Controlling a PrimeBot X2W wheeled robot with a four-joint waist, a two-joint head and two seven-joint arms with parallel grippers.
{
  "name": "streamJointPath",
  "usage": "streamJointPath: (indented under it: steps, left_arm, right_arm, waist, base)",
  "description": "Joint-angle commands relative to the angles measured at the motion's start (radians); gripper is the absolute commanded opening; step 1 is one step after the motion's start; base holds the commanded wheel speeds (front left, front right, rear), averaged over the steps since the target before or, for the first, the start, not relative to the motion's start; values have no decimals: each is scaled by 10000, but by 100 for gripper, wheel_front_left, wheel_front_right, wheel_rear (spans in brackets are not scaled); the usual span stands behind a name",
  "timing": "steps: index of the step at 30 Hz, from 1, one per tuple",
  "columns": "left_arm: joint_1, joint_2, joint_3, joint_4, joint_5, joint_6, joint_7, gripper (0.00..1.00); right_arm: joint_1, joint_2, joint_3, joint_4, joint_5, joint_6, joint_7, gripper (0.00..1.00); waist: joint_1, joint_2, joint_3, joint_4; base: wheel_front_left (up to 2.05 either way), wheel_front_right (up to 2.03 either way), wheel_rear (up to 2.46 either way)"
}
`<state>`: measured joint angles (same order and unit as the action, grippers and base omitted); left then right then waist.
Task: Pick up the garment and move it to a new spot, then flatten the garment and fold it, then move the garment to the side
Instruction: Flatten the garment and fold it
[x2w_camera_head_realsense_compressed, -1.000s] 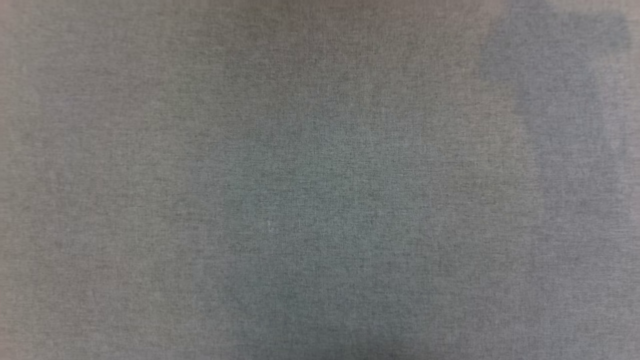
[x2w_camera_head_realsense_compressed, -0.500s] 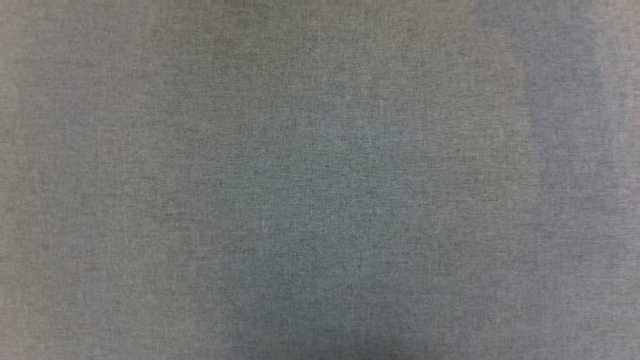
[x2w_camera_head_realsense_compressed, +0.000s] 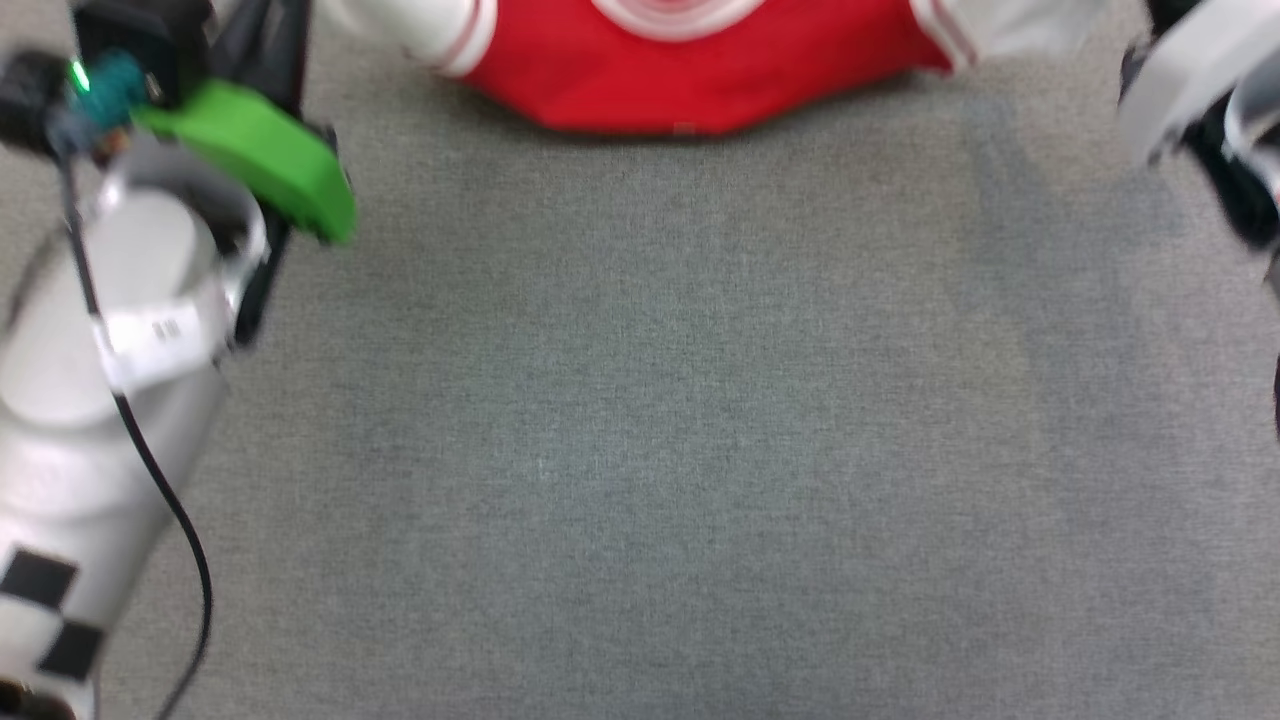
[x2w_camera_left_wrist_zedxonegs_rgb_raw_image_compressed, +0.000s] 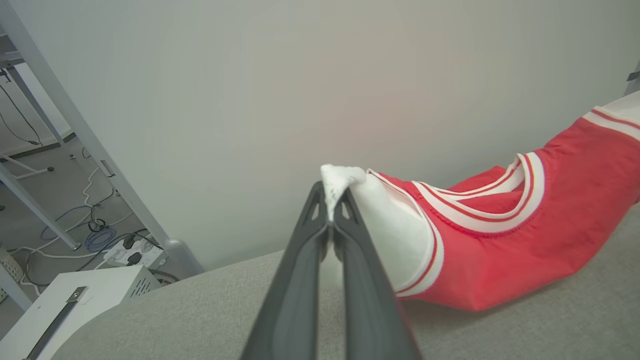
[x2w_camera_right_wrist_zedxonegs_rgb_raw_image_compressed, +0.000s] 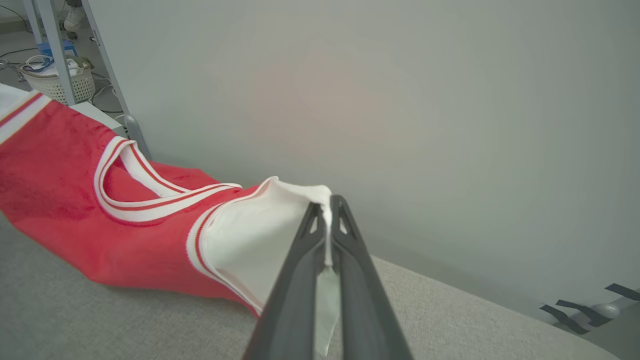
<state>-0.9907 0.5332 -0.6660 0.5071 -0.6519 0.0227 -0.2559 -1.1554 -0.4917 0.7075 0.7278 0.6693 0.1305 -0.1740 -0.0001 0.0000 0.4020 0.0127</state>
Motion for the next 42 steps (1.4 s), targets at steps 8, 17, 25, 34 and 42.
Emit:
streamJointPath:
  steps: [8, 17, 25, 34, 42]
  left_arm:
    - [4435, -59, 804, -1072, 24, 486, -58, 0]
    - [7841, 35, 1357, -1529, -146, 790, -58, 0]
    - [9787, -311, 1795, -1775, -346, 1073, -58, 0]
    - [10946, -778, 2217, -1738, -202, 1079, -59, 0]
    - [11239, -962, 2470, -1585, 33, 877, -59, 0]
  right_arm:
    - [3347, -613, 786, -939, 846, 2, -251, 0]
    - [6669, -1080, 325, -1426, 1429, 2, -469, 0]
    - [9210, -1127, -1101, -1550, 1685, 2, -665, 0]
    - [11672, -882, -2801, -2007, 1527, 2, -680, 0]
    - [13215, -465, -4203, -2872, 984, 2, -212, 0]
  waist:
    - [1, 0, -1904, -196]
    - [1, 0, -2968, -233]
    - [1, 0, -3564, -124]
    - [1, 0, -3808, 107]
    - [1, 0, -3819, 204]
  base:
    - [0, 0, 0]
    - [0, 0, 0]
    - [0, 0, 0]
    - [0, 0, 0]
    - [0, 0, 0]
